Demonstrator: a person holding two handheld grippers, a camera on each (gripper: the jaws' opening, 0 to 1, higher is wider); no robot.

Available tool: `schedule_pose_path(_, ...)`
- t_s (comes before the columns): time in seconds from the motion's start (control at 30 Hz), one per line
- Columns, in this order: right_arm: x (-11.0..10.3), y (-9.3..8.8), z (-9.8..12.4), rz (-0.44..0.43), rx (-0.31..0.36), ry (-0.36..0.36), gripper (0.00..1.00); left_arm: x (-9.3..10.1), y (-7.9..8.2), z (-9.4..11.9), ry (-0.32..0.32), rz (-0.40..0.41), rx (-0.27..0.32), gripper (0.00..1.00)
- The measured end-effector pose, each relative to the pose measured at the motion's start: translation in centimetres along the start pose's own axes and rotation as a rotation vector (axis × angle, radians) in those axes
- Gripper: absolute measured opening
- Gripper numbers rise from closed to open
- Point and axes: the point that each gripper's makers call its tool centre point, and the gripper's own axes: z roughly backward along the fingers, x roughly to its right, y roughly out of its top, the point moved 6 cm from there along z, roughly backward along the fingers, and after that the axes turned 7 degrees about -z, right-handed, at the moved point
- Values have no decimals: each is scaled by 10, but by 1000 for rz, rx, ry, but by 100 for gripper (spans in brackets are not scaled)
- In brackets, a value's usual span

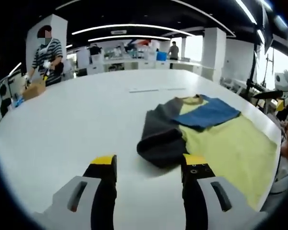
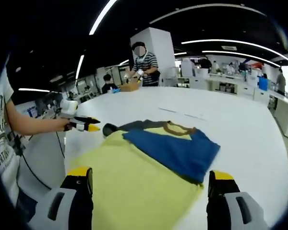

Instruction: Fold the garment on the visible template until the final outline fits inside the template.

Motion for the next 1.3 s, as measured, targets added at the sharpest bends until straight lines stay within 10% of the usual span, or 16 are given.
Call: schedule_pose_path(1.3,-20,-17,6,-5,-25,10,99,-9,-9,-36,26,226,-84,0)
